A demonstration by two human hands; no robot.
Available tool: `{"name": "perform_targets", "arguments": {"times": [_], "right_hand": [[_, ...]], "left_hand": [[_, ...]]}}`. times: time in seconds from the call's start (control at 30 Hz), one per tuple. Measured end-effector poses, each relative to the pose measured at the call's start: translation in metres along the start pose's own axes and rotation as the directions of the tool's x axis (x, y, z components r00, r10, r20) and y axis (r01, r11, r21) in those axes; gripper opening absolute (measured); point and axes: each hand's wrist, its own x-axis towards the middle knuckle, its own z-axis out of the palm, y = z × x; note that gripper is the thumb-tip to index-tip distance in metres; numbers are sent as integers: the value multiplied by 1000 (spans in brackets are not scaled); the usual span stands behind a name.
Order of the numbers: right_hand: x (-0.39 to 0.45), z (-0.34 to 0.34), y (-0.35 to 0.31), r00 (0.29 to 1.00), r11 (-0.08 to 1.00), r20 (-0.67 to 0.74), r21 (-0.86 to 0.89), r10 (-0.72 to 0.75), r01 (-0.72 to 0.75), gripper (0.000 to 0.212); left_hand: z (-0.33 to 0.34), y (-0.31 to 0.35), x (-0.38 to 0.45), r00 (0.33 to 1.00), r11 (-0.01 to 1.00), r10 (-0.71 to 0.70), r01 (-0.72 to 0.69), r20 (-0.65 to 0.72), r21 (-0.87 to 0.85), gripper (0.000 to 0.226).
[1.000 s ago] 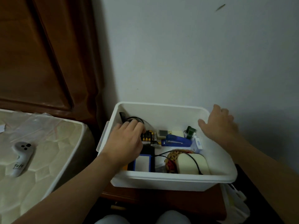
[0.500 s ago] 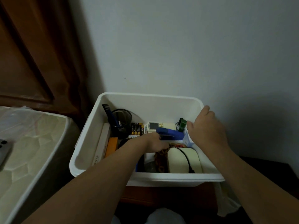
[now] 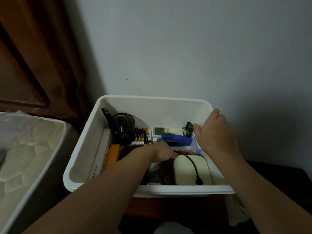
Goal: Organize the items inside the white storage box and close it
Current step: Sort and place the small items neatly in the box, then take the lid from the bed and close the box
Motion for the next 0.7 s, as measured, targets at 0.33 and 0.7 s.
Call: {"name": "perform_targets", "arguments": {"times": [0.33, 0.7], "right_hand": [[4, 7, 2, 1000, 1000, -6, -16, 9, -9, 66], [-21, -39, -23, 976, 993, -212, 91, -54, 74, 48]], "left_hand": [[0, 7, -18, 996, 997, 26, -20, -86, 77, 35], [-22, -12, -180, 393, 923, 331, -322, -858, 209, 32]]}}
